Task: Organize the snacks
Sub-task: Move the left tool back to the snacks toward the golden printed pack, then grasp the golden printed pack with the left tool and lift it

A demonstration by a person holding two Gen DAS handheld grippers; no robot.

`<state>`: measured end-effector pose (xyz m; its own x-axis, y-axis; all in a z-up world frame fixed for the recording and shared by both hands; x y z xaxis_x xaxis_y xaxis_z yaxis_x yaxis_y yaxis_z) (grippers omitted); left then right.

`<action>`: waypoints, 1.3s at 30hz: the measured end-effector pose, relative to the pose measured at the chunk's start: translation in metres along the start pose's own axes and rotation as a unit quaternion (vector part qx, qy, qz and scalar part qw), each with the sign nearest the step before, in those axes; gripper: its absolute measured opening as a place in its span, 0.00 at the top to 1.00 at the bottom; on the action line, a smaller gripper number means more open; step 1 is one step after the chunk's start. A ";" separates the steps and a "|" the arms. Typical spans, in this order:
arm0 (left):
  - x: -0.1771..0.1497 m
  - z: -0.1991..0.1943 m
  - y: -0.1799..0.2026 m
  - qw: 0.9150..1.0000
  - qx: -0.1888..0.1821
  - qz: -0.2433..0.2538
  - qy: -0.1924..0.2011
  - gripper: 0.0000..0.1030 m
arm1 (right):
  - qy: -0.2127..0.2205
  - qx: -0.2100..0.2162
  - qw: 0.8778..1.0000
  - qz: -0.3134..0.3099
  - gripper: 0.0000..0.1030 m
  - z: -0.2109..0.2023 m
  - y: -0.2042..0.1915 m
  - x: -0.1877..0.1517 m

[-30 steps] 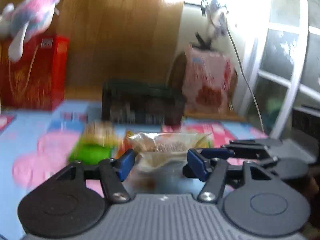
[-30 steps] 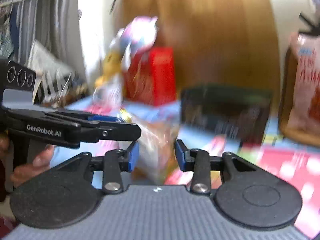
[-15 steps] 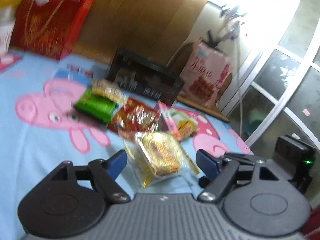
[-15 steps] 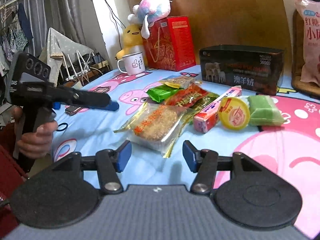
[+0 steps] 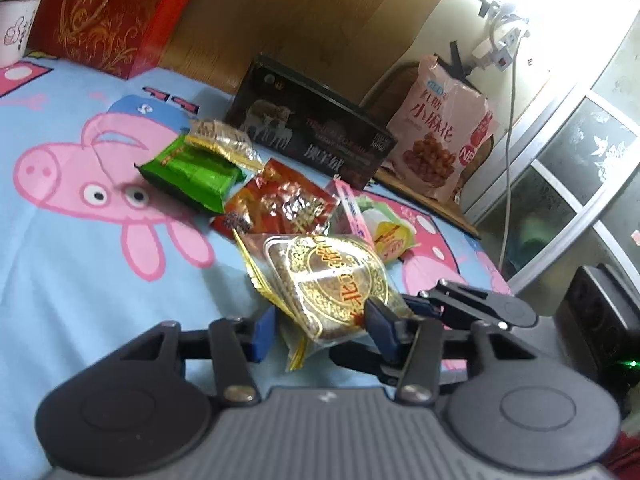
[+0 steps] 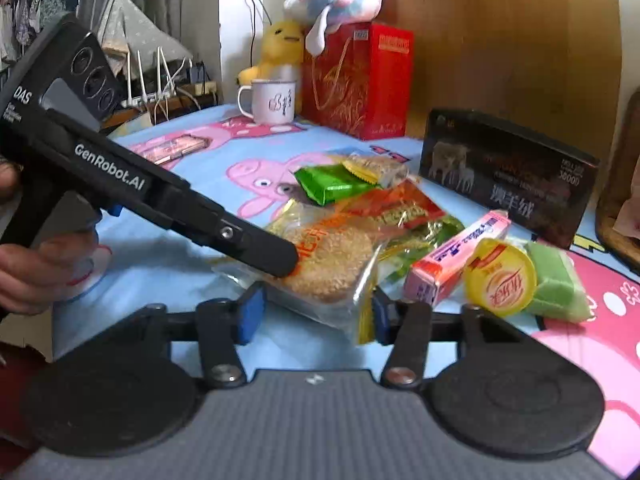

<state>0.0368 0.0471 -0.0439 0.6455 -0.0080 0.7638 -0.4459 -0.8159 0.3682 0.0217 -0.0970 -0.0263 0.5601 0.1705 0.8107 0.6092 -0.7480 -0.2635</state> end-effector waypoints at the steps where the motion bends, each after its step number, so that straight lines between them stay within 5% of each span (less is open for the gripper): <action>1: 0.002 -0.001 0.001 1.000 -0.003 0.002 0.004 0.55 | 0.007 0.003 1.000 0.009 0.51 -0.003 0.001 0.000; 13: 0.034 0.031 0.024 0.996 -0.012 0.076 0.051 0.55 | 0.097 -0.081 0.992 0.007 0.52 -0.026 0.017 0.011; 21: 0.026 0.045 0.018 0.996 -0.013 0.072 0.049 0.50 | 0.071 -0.089 0.993 0.024 0.43 -0.017 0.027 0.008; 39: 0.025 0.047 0.014 0.998 -0.017 0.051 0.045 0.46 | 0.031 -0.094 0.994 0.047 0.44 -0.010 0.030 0.004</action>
<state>0.0757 0.0083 -0.0447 0.5386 -0.0372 0.8418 -0.5283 -0.7931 0.3030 0.0369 -0.1251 -0.0260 0.5700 0.0582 0.8195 0.4367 -0.8664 -0.2422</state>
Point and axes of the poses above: each gripper's, at about its wrist camera, not at the fingertips, and z roughly the way its jaws point, y to its right, x to its top, the point moved 6 cm from there along z, roughly the way its jaws point, and after that the axes turned 14 degrees about z, right-handed, at the moved point
